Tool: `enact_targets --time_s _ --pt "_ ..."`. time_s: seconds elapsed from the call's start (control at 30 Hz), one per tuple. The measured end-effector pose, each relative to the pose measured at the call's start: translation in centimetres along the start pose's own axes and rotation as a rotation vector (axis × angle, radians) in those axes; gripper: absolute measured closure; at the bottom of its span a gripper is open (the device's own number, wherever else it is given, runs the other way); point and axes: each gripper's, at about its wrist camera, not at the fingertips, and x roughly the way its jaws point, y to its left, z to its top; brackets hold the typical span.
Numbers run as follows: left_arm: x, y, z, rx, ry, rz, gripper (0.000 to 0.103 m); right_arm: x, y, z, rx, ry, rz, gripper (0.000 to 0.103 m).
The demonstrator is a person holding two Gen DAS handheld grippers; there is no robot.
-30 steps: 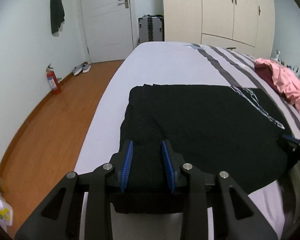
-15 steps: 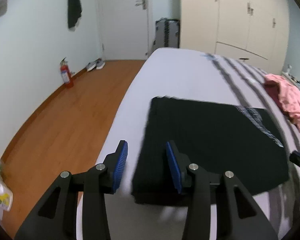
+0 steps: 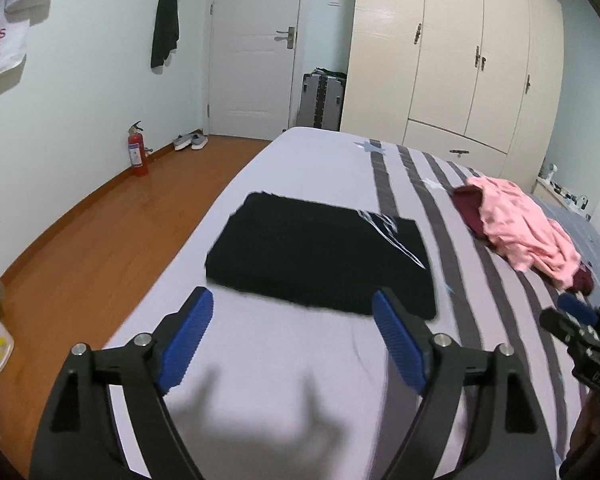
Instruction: Fold clothes
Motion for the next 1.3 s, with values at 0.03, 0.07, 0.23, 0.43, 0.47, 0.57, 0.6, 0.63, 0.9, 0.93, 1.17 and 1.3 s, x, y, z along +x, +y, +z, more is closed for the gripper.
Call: enact_targets --time_s 0.03,0.07,0.23,0.43,0.47,0.57,0.6,0.63,0.9,0.93,1.17,1.3 --pt "-1.3 -0.5 -0.5 -0.005 0.0 0.001 0.017 -1.2 -0.2 -0.2 -0.003 -0.009 0.0 0.034" --pt "-2.7 -1.1 -0.9 -0.011 -0.002 0.006 0.016 -2.5 -0.5 -0.4 -0.002 -0.015 0.0 0.032" --pt "-10.2 -4.4 -2.8 -0.012 -0.035 0.049 0.001 -9.4 -1.9 -1.3 -0.004 -0.044 0.022 0.018" --pt "-19.3 -9.2 -5.1 0.014 -0.078 0.101 0.001 -17.4 -3.9 -2.3 0.009 -0.085 0.064 0.006" --pt "-20.6 -9.9 -5.6 0.012 -0.08 0.107 0.001 -18.6 -4.3 -2.5 0.01 -0.086 0.073 0.005" --pt "-24.2 -11.8 -7.4 -0.019 -0.087 0.113 0.001 -22.1 -5.1 -3.6 -0.001 -0.093 0.093 0.001" --pt "-24.9 -12.3 -8.1 -0.023 -0.087 0.119 0.001 -23.1 -5.3 -4.1 -0.011 -0.094 0.099 0.001" --pt "-25.5 -12.8 -8.9 -0.023 -0.086 0.128 0.001 -24.1 -5.5 -4.6 -0.02 -0.096 0.105 0.001" --pt "-29.2 -15.8 -15.0 -0.008 -0.064 0.187 0.001 -27.7 -6.3 -10.5 -0.04 -0.069 0.112 0.001" --pt "-29.5 -15.9 -15.7 -0.006 -0.073 0.18 0.001 -28.0 -6.2 -11.2 -0.045 -0.076 0.117 0.001" --pt "-32.0 -16.0 -19.7 -0.009 -0.142 0.131 0.001 -29.7 -5.3 -15.5 -0.07 -0.122 0.134 0.001" --pt "-33.6 -16.6 -21.1 0.01 -0.154 0.145 0.001 -31.6 -4.9 -16.8 -0.059 -0.15 0.134 0.001"
